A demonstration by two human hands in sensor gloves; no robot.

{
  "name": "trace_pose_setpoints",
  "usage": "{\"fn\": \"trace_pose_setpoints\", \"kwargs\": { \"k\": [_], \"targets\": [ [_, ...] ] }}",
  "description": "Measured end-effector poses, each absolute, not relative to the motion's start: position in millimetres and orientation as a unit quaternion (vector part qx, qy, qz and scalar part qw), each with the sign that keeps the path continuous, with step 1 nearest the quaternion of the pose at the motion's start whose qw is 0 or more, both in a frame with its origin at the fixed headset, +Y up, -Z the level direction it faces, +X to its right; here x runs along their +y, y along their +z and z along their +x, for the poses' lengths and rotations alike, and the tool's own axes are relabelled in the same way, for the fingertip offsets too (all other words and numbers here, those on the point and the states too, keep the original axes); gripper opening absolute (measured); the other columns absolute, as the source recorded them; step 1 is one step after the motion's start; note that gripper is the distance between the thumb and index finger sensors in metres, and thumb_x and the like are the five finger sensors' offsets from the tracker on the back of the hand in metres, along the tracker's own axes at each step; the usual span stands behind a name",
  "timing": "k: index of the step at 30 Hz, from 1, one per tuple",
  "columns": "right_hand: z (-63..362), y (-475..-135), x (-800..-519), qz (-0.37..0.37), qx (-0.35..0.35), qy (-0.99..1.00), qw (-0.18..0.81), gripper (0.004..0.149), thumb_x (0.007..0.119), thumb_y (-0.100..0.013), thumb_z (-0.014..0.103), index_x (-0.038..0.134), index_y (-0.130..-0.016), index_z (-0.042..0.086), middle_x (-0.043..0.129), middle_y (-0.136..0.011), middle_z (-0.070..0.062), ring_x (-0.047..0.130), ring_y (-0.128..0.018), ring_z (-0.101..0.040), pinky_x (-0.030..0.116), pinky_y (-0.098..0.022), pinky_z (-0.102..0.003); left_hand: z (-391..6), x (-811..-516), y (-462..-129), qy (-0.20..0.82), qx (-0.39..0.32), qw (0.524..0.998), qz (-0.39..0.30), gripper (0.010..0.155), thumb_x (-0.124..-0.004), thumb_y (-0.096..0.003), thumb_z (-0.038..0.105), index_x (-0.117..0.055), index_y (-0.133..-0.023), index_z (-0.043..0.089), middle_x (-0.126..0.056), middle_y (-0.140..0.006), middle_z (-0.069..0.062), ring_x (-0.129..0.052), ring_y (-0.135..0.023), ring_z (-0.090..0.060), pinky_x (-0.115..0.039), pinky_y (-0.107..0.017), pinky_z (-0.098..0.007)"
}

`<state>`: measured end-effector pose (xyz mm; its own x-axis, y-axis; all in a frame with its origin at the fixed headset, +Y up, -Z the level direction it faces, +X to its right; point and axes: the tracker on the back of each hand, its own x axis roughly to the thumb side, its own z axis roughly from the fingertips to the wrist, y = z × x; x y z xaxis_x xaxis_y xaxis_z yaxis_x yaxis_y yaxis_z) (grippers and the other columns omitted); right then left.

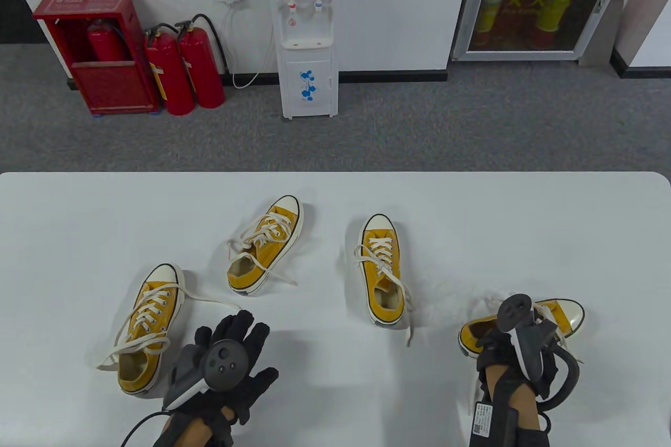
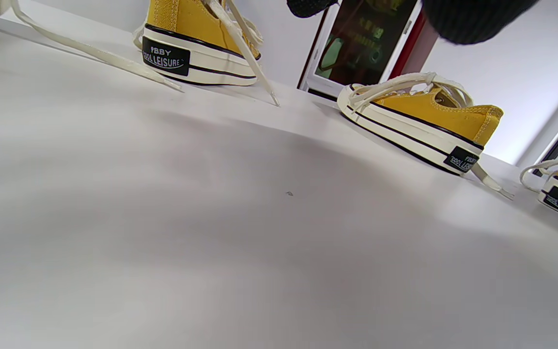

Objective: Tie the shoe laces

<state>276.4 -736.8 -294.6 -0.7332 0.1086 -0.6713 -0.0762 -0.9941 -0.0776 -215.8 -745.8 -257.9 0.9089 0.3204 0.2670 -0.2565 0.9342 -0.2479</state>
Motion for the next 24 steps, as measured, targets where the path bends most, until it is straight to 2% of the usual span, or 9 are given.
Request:
{"fn": "trace_pose_setpoints", "kwargs": {
  "k": [6, 11, 24],
  "targets": [
    [280.9, -285.9, -728.7, -0.362, -0.051, 0.930, 0.047, 0.059, 0.078, -0.044, 0.034, 0.067, -0.099, 0.015, 0.091, -0.059, -0.010, 0.093, -0.022, -0.006, 0.087, -0.026, -0.031, -215.8, -745.6, -257.8, 0.150, -0.155, 0.971, -0.100, 0.084, -0.065, -0.0477, 0.065, -0.031, -0.115, 0.027, -0.012, -0.123, -0.014, -0.020, -0.115, -0.048, -0.011, -0.069, -0.080],
    [272.9, -277.5, -714.2, -0.322, -0.090, 0.941, 0.058, 0.058, 0.079, -0.043, 0.033, 0.069, -0.098, 0.016, 0.092, -0.058, -0.011, 0.093, -0.022, -0.007, 0.087, -0.026, -0.033, -215.5, -745.6, -257.4, 0.150, -0.157, 0.971, -0.098, 0.085, -0.065, -0.0476, 0.065, -0.031, -0.115, 0.027, -0.012, -0.123, -0.013, -0.019, -0.115, -0.048, -0.011, -0.069, -0.080],
    [194.8, -253.6, -656.4, -0.102, -0.207, 0.963, 0.141, 0.058, 0.080, -0.043, 0.031, 0.070, -0.098, 0.016, 0.092, -0.058, -0.013, 0.093, -0.022, -0.010, 0.086, -0.027, -0.035, -215.1, -746.1, -256.7, 0.152, -0.160, 0.971, -0.096, 0.085, -0.065, -0.0475, 0.065, -0.031, -0.115, 0.027, -0.012, -0.123, -0.013, -0.019, -0.115, -0.048, -0.011, -0.069, -0.080]
  ]
}}
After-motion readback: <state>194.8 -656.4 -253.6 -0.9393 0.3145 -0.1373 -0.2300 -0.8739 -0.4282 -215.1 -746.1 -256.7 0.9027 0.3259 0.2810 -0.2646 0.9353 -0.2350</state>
